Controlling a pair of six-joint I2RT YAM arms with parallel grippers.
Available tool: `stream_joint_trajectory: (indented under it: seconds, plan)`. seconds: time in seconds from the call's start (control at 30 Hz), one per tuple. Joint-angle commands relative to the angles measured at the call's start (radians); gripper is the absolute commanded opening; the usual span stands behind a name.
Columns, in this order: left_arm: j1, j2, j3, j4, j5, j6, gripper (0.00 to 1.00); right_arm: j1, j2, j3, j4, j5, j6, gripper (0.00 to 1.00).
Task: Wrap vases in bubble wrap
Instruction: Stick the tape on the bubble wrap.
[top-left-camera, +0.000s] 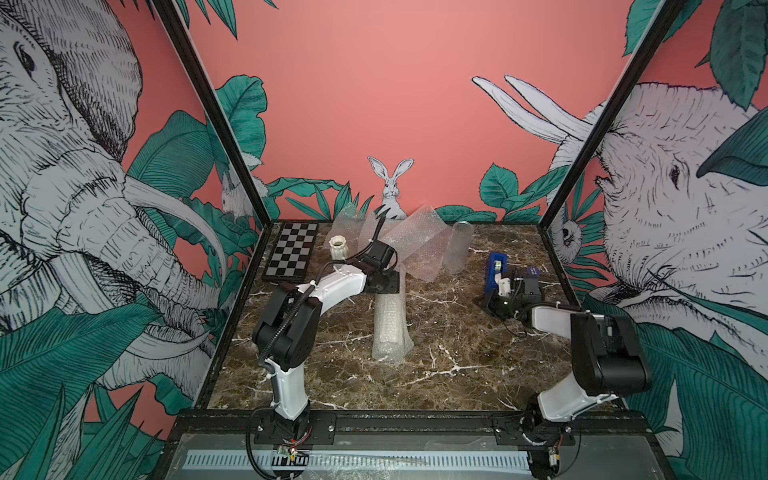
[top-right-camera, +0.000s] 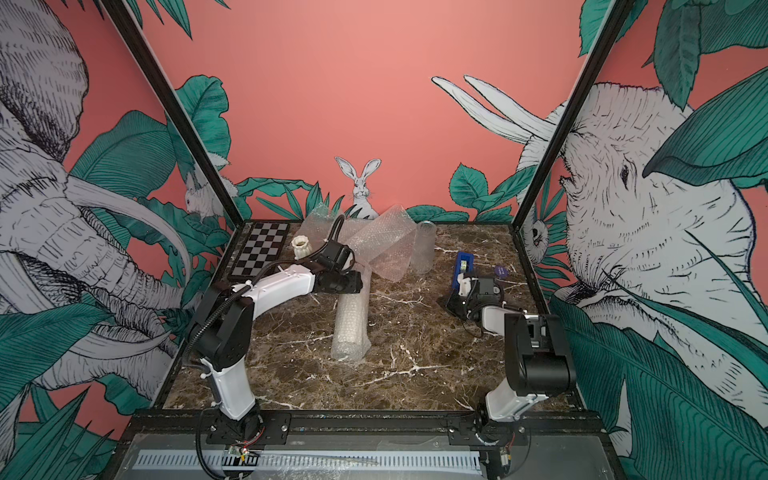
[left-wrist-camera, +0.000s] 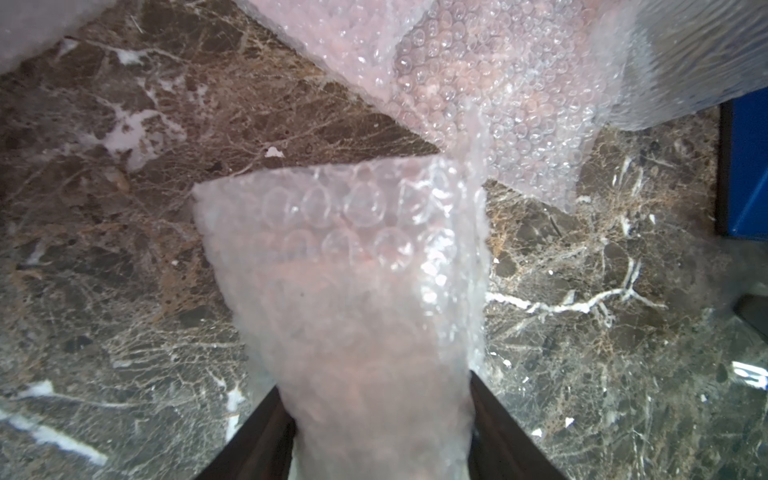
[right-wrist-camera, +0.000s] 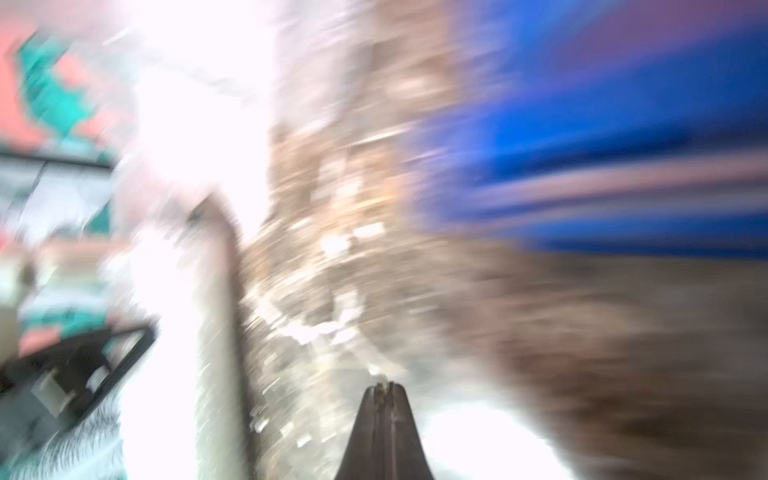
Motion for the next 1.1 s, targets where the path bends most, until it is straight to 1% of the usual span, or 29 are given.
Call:
stream_joint_trajectory:
  seconds: [0.0,0.07,0.17,0.27,0.37,0.47,0.67,0.9,1.07]
  plan:
    - [-0.017,0.028,0.001,-0.059,0.023,0.044,0.62,0.126,-0.081,0.051,-0.099,-0.081,-0.173,0.00]
    - [-0.022,0.033,0.000,-0.057,0.033,0.065,0.62,0.217,-0.094,0.091,-0.186,-0.073,-0.287,0.00]
    - [-0.028,0.036,-0.002,-0.056,0.046,0.094,0.62,0.316,-0.086,0.143,-0.265,-0.080,-0.400,0.00]
    - [-0.033,0.038,-0.006,-0.053,0.066,0.118,0.61,0.405,-0.062,0.195,-0.325,-0.073,-0.496,0.00]
    - [-0.034,0.035,-0.016,-0.040,0.100,0.139,0.61,0.471,-0.039,0.232,-0.338,-0.075,-0.560,0.00]
    - [-0.036,0.031,-0.025,-0.038,0.122,0.159,0.61,0.514,-0.019,0.261,-0.337,-0.104,-0.592,0.00]
    - [-0.039,0.026,-0.044,-0.023,0.171,0.184,0.61,0.580,0.027,0.321,-0.345,-0.111,-0.635,0.00]
    - [-0.040,0.018,-0.054,-0.015,0.186,0.185,0.61,0.605,0.111,0.377,-0.344,-0.078,-0.630,0.00]
    - [-0.044,0.014,-0.061,-0.007,0.188,0.177,0.61,0.609,0.145,0.386,-0.294,-0.048,-0.597,0.00]
